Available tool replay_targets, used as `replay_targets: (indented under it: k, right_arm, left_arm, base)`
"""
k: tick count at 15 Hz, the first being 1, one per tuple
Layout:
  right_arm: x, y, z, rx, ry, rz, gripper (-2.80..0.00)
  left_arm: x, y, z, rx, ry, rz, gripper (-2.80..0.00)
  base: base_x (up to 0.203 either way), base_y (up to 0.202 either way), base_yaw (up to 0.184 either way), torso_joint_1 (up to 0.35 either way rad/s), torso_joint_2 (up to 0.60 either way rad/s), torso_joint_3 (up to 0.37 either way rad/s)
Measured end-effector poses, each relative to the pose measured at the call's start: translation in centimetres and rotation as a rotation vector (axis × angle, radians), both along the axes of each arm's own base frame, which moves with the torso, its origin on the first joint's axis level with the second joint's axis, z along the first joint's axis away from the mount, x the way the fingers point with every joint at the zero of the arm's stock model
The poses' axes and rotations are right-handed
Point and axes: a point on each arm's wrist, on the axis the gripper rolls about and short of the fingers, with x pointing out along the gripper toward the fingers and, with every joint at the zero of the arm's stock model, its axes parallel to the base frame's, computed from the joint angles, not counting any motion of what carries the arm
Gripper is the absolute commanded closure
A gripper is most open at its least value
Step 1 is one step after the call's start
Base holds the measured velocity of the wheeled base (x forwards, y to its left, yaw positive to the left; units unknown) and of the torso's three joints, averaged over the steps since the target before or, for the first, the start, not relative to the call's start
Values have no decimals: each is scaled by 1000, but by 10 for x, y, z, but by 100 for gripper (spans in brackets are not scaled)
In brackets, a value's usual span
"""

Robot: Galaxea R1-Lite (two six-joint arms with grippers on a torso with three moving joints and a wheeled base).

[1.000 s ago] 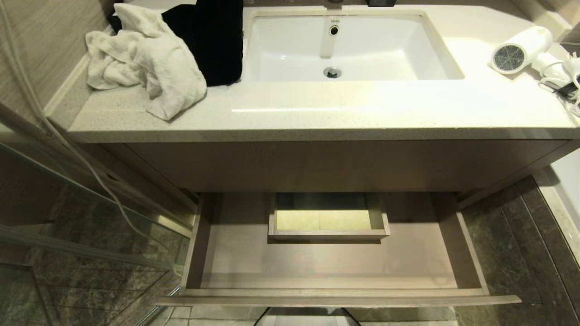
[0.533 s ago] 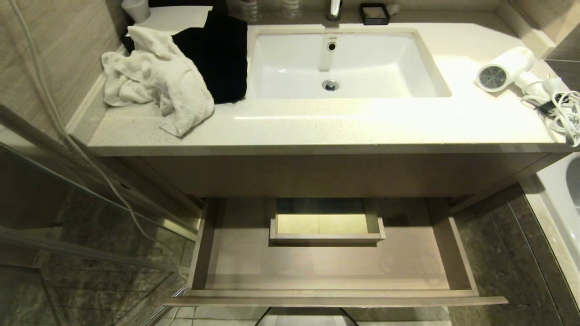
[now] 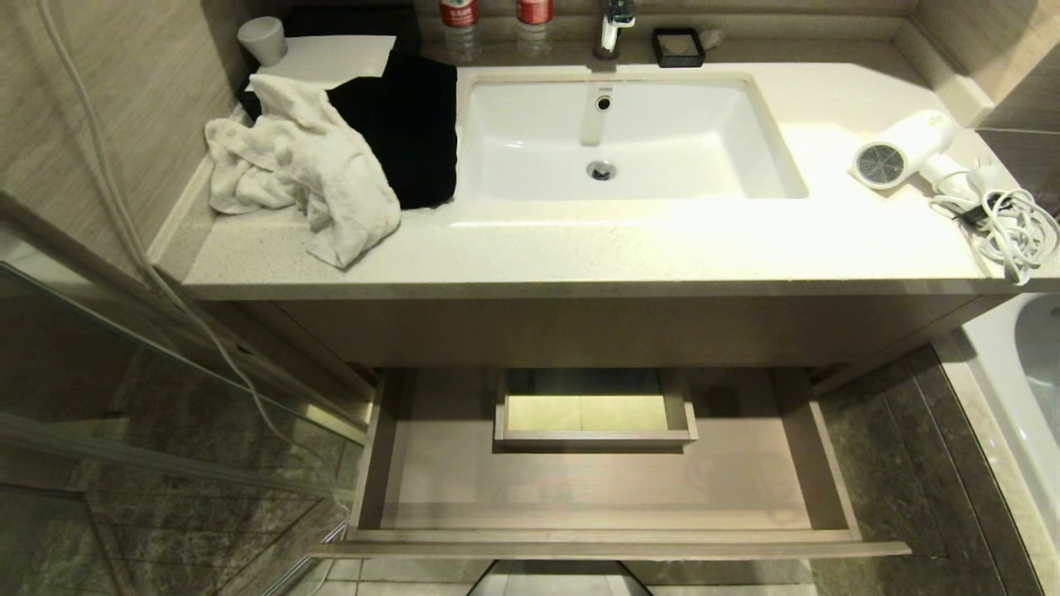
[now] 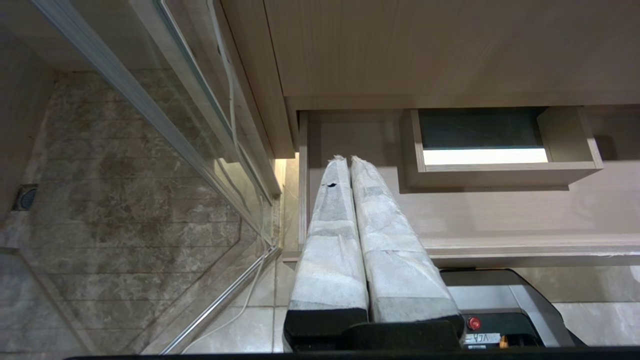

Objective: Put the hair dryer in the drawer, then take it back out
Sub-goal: Pick up the hairdryer

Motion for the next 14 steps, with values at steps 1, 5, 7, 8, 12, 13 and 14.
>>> replay_targets:
  k: [1, 5, 7, 8, 12, 13, 14]
  right_arm:
    - [0, 0, 0, 0, 0, 0, 0]
    - [0, 0, 0, -1, 0, 2, 0]
    - [0, 0, 0, -1, 0, 2, 0]
    - [0, 0, 0, -3, 0, 3, 0]
    - [0, 0, 0, -14, 1, 6, 0]
    - [0, 0, 0, -20, 2, 8, 0]
    - [0, 0, 0, -24, 2, 8, 0]
  left_arm:
    - [0, 0, 0, 0, 0, 0, 0]
    - [0, 0, 0, 0, 0, 0, 0]
    - [0, 0, 0, 0, 0, 0, 0]
    - [0, 0, 0, 0, 0, 0, 0]
    - [0, 0, 0, 0, -1, 0, 0]
    - [0, 0, 0, 0, 0, 0, 0]
    - [0, 0, 0, 0, 0, 0, 0]
  base:
    - [0, 0, 0, 186, -334, -162]
    - [0, 0, 0, 161, -304, -145]
    - [0, 0, 0, 136, -241, -115]
    - [0, 0, 0, 93, -174, -86]
    - [0, 0, 0, 75, -150, -69]
    - [0, 0, 0, 0, 0, 0]
    - [0, 0, 0, 0, 0, 0]
